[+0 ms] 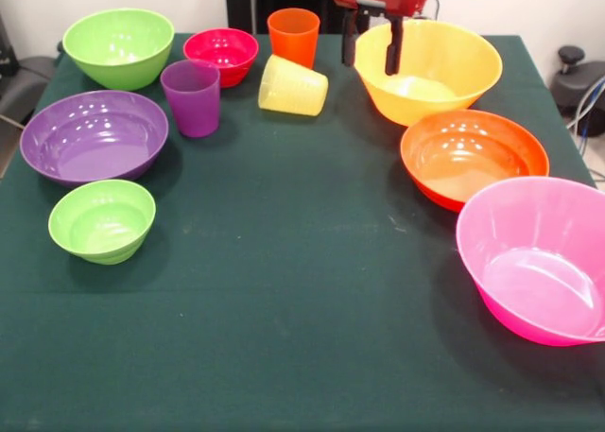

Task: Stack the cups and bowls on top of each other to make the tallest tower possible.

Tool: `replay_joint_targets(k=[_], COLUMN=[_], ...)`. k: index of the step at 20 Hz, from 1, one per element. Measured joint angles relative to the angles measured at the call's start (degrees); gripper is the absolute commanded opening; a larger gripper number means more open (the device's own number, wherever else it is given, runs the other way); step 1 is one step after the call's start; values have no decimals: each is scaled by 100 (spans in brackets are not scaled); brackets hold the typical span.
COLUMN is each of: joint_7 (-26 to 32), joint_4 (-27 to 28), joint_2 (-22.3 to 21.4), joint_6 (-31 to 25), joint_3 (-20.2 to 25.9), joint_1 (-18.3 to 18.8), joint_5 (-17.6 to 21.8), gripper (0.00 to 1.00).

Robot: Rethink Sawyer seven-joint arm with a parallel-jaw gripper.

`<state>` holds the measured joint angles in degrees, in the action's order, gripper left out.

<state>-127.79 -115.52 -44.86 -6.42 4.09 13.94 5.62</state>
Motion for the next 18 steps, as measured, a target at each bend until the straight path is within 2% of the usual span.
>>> replay_joint_targets(k=[7, 11, 12, 18], joint_7=[-5, -81, -138, -394], joint_4=[-2, -2, 0, 1], joint_2=[7, 140, 200, 386], joint_6=[0, 0, 1, 2], joint_3=[-91, -445, -595, -993], joint_1=[-105, -520, -720, -1258], joint_5=[-130, -541, -736, -1352], gripper=[100, 100, 100, 100])
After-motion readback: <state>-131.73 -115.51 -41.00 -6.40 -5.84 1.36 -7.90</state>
